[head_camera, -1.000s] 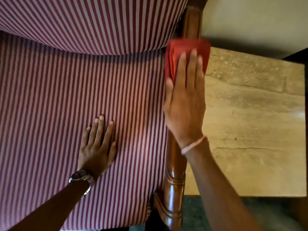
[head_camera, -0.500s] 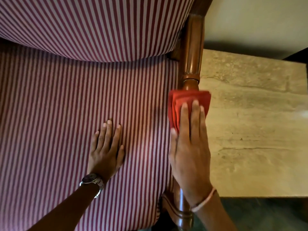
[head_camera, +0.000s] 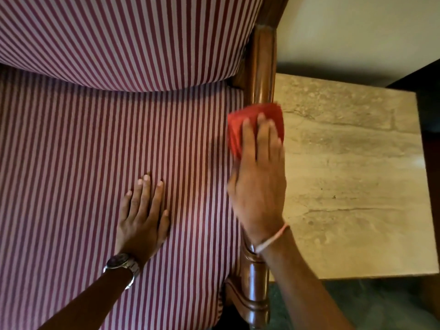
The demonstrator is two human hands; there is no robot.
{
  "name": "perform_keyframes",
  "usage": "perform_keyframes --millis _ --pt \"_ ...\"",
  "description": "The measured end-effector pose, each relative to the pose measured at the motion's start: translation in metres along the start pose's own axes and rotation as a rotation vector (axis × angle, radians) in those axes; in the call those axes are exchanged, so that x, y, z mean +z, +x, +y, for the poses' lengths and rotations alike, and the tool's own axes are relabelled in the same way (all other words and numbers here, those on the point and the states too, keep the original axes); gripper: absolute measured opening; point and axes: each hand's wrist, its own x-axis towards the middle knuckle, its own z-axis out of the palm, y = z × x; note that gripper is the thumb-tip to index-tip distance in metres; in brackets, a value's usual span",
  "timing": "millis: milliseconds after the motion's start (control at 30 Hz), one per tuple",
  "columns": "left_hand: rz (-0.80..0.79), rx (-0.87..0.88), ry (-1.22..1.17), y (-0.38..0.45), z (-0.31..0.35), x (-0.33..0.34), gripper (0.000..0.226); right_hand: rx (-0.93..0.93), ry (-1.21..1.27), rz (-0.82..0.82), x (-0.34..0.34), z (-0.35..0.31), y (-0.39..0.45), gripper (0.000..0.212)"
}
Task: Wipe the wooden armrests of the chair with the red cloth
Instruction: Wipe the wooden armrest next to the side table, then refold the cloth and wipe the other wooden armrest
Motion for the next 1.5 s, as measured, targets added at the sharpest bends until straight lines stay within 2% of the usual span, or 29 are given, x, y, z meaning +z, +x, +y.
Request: perform_keyframes --millis 133,200,300,367,500,600,667,767,867,900,967,1033,1100,1167,1200,1267,1367,1500 --pt "0.013 -0.006 0.001 0.000 0.001 -0.002 0.064 0.113 0.074 0.024 -0.002 0.002 0.076 0.063" --pt "0.000 -0.007 0.001 0.000 0.001 -0.003 0.065 0.093 0.102 0.029 0.000 0.001 0.042 0.063" --pt "0.007 -0.008 -0.002 0.000 0.001 -0.005 0.064 0.109 0.088 -0.051 -0.007 -0.003 -0.063 0.065" --pt "0.020 -0.006 0.025 0.000 0.002 -0.003 0.064 0.127 0.054 -0.058 -0.003 0.001 -0.093 0.069" --pt "0.042 0.013 0.020 0.001 0.000 -0.001 0.064 0.052 0.023 -0.025 0.002 0.000 0.002 0.065" --pt "0.061 0.014 0.010 0.000 0.001 -0.001 0.063 0.105 0.066 0.021 0.001 -0.001 0.061 0.064" --pt "0.069 0.013 0.001 0.002 0.003 -0.004 0.063 0.133 0.104 0.036 0.002 0.001 0.030 0.064" --pt "0.046 0.020 -0.007 0.001 0.003 -0.009 0.062 0.143 0.087 -0.017 -0.002 -0.002 -0.059 0.066" --pt "-0.010 -0.023 -0.026 0.005 0.016 -0.023 0.060 0.138 0.105 -0.073 -0.005 -0.002 -0.083 0.071" --pt "-0.033 -0.074 -0.087 0.010 0.025 -0.033 0.060 0.129 0.168 -0.106 -0.010 -0.001 -0.081 0.072" --pt "-0.106 -0.238 -0.327 0.023 0.046 -0.062 0.062 0.173 0.472 -0.139 -0.022 0.006 -0.076 0.071" --pt "-0.174 -0.378 -0.682 0.031 0.073 -0.095 0.056 0.382 0.783 -0.060 -0.031 0.024 -0.072 0.062" --pt "-0.226 -0.505 -1.054 0.036 0.105 -0.131 0.037 0.623 0.952 0.006 -0.040 0.047 -0.058 0.051" --pt "-0.348 -0.601 -1.338 0.039 0.136 -0.155 0.034 0.790 1.264 -0.165 -0.044 0.066 -0.043 0.048" --pt "-0.390 -0.599 -1.400 0.039 0.149 -0.161 0.037 0.810 1.393 -0.271 -0.045 0.073 -0.041 0.047" --pt "-0.385 -0.578 -1.387 0.039 0.169 -0.169 0.046 0.789 1.463 -0.377 -0.047 0.080 -0.034 0.038" --pt "-0.302 -0.668 -1.376 0.040 0.165 -0.181 0.038 0.734 1.439 -0.354 -0.061 0.066 -0.027 0.032" --pt "-0.254 -0.644 -1.438 0.034 0.117 -0.208 0.032 0.560 1.346 -0.329 -0.085 0.019 -0.020 0.036"
